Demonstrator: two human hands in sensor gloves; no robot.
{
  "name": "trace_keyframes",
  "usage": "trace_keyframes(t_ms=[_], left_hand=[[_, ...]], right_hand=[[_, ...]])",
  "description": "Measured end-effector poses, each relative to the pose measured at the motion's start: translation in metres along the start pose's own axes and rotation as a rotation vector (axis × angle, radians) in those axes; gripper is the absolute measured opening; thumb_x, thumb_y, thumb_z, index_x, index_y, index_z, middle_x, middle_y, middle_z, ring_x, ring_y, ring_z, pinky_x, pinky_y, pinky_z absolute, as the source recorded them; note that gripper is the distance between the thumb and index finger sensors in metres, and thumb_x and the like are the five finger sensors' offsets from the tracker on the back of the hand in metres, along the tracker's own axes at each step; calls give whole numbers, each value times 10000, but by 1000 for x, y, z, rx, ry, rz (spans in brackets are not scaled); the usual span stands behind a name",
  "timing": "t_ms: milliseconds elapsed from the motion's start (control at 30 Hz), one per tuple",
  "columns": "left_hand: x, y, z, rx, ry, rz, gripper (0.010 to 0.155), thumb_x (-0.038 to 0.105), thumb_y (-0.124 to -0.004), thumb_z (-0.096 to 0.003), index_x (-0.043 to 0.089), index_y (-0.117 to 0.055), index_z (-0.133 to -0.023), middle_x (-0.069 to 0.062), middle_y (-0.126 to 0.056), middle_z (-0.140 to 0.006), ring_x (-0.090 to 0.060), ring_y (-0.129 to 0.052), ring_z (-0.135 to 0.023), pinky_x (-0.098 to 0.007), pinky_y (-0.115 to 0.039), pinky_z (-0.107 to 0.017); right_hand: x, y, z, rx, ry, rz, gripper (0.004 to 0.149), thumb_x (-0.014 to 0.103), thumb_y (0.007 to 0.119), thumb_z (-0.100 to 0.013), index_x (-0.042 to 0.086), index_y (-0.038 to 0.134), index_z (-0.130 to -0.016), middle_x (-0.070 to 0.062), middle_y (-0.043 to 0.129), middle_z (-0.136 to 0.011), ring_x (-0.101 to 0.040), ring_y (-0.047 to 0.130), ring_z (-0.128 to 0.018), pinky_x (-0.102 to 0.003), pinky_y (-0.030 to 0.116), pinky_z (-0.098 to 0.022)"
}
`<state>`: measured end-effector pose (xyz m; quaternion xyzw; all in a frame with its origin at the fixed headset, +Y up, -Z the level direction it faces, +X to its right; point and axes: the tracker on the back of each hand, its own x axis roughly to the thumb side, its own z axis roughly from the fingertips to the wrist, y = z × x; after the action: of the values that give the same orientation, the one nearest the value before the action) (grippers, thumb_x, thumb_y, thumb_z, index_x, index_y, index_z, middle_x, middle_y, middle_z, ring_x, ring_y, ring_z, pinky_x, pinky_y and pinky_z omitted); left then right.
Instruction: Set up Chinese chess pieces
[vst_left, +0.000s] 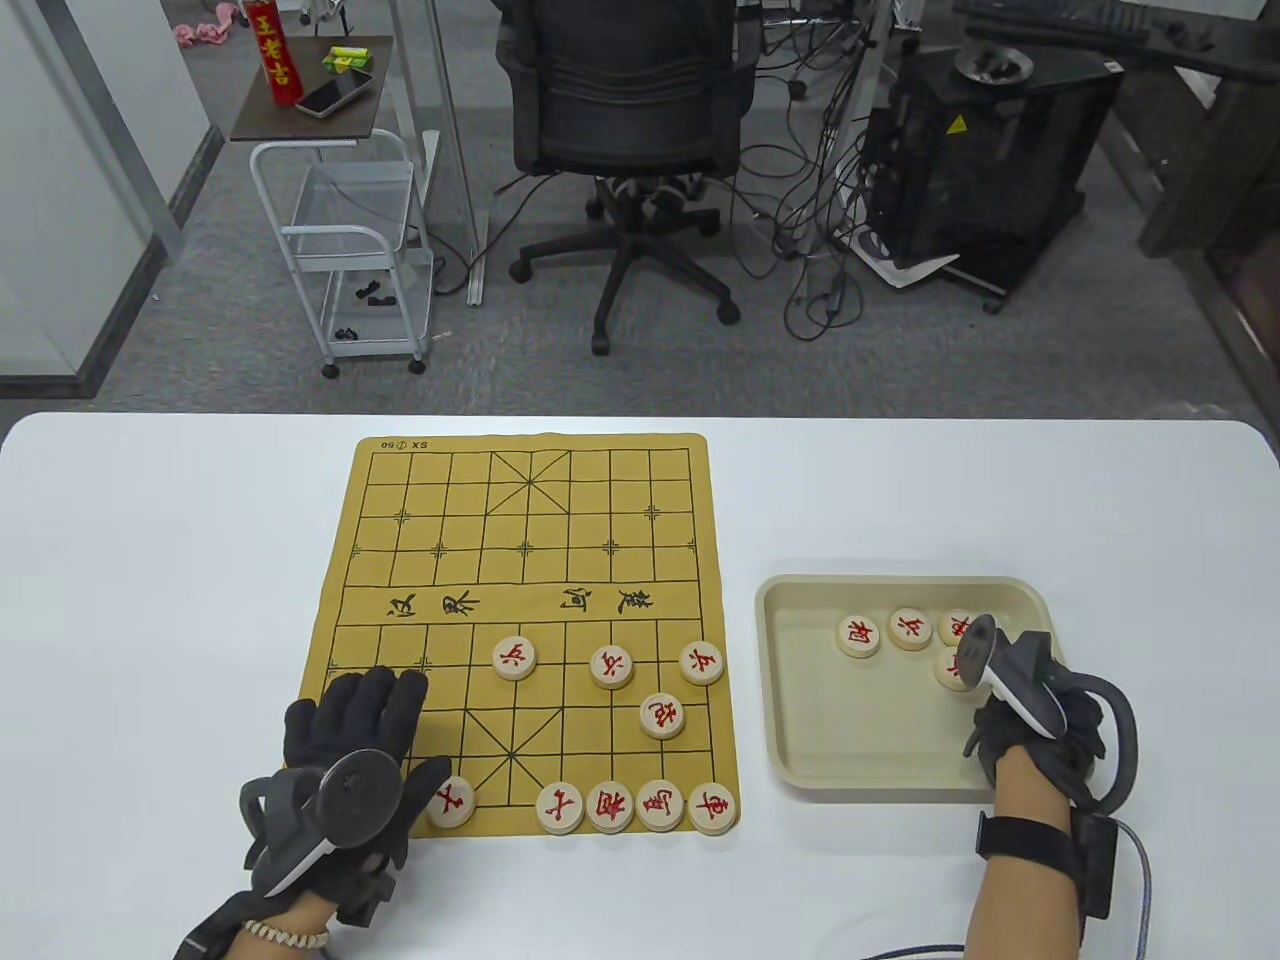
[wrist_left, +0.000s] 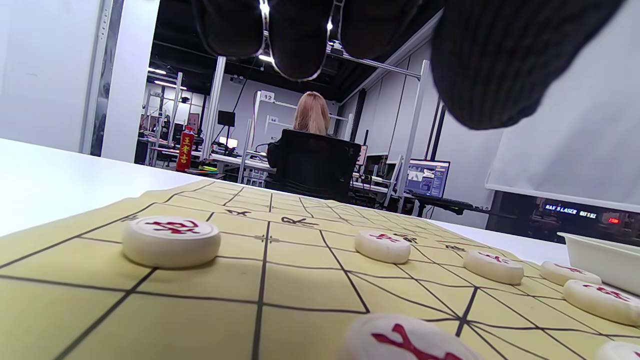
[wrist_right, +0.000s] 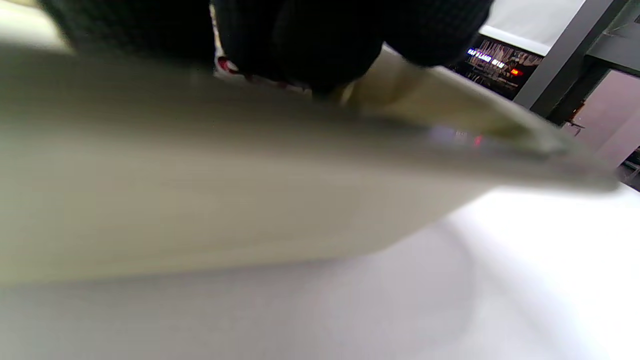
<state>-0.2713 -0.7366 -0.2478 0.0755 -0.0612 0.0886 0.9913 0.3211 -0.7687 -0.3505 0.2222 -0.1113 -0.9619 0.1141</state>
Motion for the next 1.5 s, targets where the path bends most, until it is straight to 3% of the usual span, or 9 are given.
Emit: trace_keyframes(t_ms=[233, 500, 733, 900, 1067, 1200, 1500], left_hand=[[0, 0, 0, 1, -4, 1, 852, 567, -828, -378, 309, -449, -1097, -129, -530, -1187, -487, -540, -1101, -743, -379, -736], [1, -2, -1, -5, -11, 2, 853, 567, -827, -379, 309, -446, -1097, -130, -531, -1186, -486, -541, -1101, -742, -379, -737], [-3, -2, -1, -10, -6, 12, 849, 563, -827, -381, 307, -450, -1097, -133, -531, -1187, -488, -539, -1102, -744, -375, -738], [-2, -2, -1, -21, -7, 10, 846, 562, -828, -380, 309, -453, -1095, -133, -532, -1186, -487, -541, -1101, -744, -375, -737], [-4, -2, -1, -26, -1, 14, 845, 561, -828, -381, 307, -454, -1095, -134, -535, -1185, -487, -541, -1102, -744, -374, -738], [-4, -2, -1, -28, -5, 13, 844, 560, -828, -382, 306, -455, -1096, -135, -535, -1185, -486, -540, -1102, -745, -374, -737], [-3, -3, -1, -35, -12, 8, 844, 561, -827, -381, 307, -455, -1095, -133, -536, -1185, -487, -543, -1100, -744, -377, -737]], right_hand=[[-4, 1, 12, -91, 35, -54, 625, 525, 1011, -337, 257, 812, -866, -58, 911, -905, -83, 972, -507, -351, 866, -423], [26, -41, 56, -269, -112, -169, 652, 544, 1012, -324, 263, 802, -875, -54, 908, -902, -80, 965, -494, -348, 864, -414], [123, -89, 134, -417, -485, -218, 657, 555, 1006, -325, 266, 797, -878, -47, 905, -904, -79, 962, -496, -350, 863, -421], [206, -101, 200, -441, -760, -239, 660, 561, 1004, -320, 273, 797, -876, -38, 908, -902, -76, 961, -497, -348, 863, -424], [275, -92, 243, -354, -959, -256, 659, 560, 1005, -320, 271, 799, -875, -39, 909, -901, -77, 960, -496, -349, 862, -425], [310, -73, 260, -316, -1034, -203, 658, 564, 1002, -321, 272, 798, -874, -35, 908, -901, -77, 959, -498, -350, 860, -428], [339, -45, 266, -251, -1060, -105, 657, 559, 1000, -329, 269, 792, -880, -40, 898, -909, -84, 953, -508, -356, 855, -436]])
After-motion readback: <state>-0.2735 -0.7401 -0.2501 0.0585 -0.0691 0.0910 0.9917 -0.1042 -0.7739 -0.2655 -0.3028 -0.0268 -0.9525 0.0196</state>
